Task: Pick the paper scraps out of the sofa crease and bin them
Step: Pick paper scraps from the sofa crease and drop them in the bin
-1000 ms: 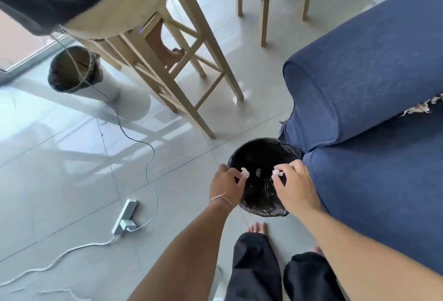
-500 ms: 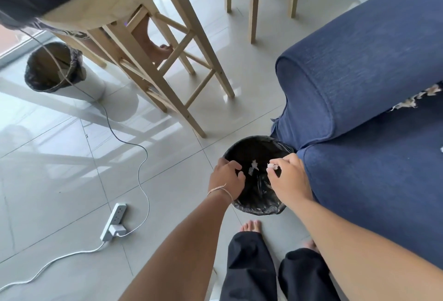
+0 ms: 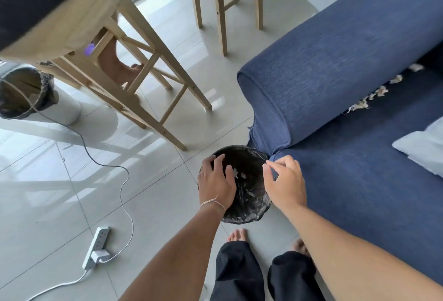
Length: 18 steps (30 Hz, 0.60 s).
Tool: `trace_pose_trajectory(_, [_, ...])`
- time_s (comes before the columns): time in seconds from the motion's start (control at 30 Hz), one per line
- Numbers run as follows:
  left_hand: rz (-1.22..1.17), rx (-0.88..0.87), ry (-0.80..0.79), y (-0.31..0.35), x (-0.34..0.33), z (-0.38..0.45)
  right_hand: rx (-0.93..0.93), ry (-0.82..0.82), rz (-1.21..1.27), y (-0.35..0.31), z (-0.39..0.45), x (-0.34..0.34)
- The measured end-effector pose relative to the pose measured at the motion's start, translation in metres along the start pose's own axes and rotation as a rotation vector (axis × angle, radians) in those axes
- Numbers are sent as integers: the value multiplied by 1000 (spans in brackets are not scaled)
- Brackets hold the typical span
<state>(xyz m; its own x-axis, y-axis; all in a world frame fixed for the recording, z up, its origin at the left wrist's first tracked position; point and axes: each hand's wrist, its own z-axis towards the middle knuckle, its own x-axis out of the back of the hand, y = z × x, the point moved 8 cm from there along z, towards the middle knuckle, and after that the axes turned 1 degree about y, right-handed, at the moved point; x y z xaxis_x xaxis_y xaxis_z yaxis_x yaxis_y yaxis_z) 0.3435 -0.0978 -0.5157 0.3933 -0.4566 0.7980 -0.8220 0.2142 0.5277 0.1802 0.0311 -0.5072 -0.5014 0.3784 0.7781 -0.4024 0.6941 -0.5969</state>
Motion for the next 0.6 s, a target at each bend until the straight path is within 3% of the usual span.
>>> trace_pose_trajectory(0.07, [-44, -77, 36, 34, 4, 3, -45, 100, 27, 9, 9, 25])
trace_pose_trajectory(0.2, [-42, -445, 112, 135, 5, -7, -99, 194, 27, 36, 34, 72])
trace_pose_trajectory(0.27, [-44, -527, 147, 182, -1, -11, -121, 229, 25, 53, 50, 97])
trace_pose_trajectory(0.43, [27, -357, 248, 228, -1, 8, -164, 279, -5, 97, 95, 148])
trace_pose_trajectory(0.6, [117, -227, 166, 254, -12, 0, -213, 279, -45, 141, 136, 175])
